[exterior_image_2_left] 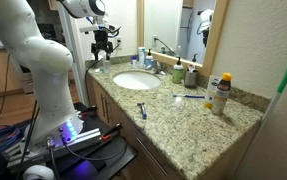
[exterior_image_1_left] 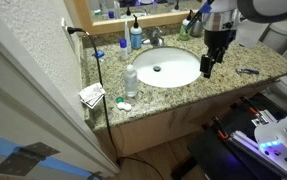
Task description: Put the toothbrush in the silver cup
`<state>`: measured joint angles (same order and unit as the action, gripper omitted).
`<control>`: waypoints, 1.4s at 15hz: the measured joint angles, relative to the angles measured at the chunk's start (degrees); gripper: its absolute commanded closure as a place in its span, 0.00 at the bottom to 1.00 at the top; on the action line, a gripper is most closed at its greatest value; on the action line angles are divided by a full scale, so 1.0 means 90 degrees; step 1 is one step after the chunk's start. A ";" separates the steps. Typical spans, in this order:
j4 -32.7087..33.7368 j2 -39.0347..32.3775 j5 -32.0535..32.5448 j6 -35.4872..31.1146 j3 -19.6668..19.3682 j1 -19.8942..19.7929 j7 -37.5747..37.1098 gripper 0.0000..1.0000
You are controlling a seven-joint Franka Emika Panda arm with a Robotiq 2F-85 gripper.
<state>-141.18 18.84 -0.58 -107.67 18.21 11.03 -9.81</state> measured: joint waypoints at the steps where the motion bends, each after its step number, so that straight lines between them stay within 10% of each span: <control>1: 0.0000 0.0000 0.0000 0.0000 0.0000 0.0000 0.0000 0.00; 21: 0.0415 0.1192 -0.0437 -0.0125 -0.0966 -0.0506 -0.1707 0.00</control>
<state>-137.45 29.57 -4.51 -108.80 9.51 6.48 -25.18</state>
